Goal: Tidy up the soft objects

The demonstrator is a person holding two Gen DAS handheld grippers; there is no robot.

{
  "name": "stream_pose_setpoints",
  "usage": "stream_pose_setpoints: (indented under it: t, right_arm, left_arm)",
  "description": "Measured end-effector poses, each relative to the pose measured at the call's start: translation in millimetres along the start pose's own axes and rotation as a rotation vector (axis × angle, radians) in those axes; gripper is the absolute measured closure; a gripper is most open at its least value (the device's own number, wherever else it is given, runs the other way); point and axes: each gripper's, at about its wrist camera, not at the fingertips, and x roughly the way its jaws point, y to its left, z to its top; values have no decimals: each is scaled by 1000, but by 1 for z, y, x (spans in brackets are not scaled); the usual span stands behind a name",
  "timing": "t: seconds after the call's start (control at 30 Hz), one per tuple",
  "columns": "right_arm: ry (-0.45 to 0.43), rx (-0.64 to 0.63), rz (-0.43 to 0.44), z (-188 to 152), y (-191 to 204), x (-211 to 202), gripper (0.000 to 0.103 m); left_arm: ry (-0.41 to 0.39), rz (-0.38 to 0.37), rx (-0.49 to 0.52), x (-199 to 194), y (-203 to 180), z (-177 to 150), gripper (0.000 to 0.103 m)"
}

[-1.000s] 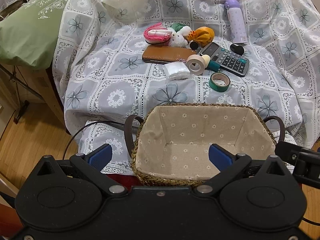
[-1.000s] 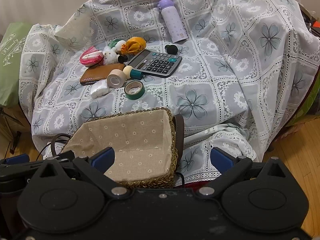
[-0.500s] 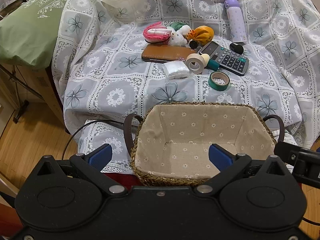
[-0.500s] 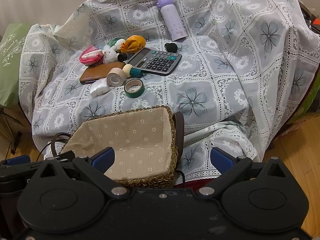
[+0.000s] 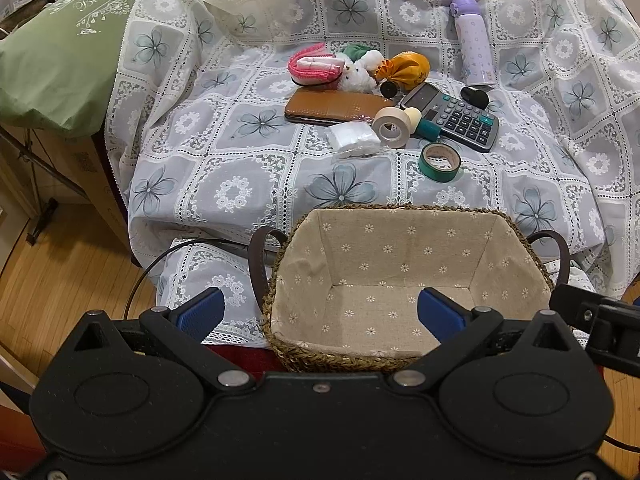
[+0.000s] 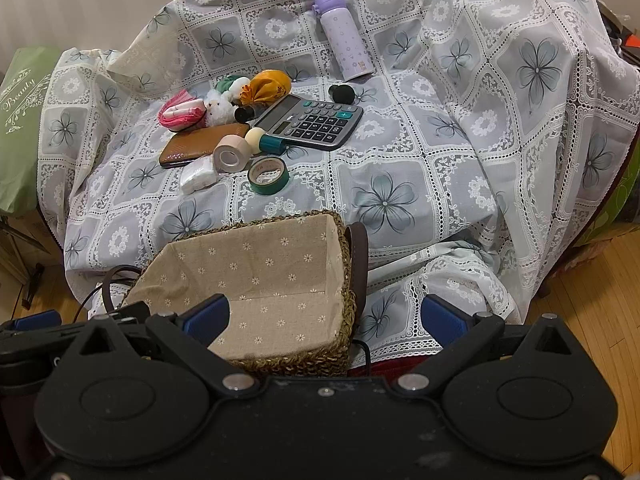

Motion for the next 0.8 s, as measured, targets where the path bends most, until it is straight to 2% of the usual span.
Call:
stream_pose_setpoints:
  t: [0.43,0.8]
  right_arm:
    - [1,4,2,0,-1,0,1]
    - [-11,13,0,1,-1,1,2]
  left_arm:
    - [-6,-18,0,-3,0,2,3]
    - [-45,-30,6,-7,-2,2,3]
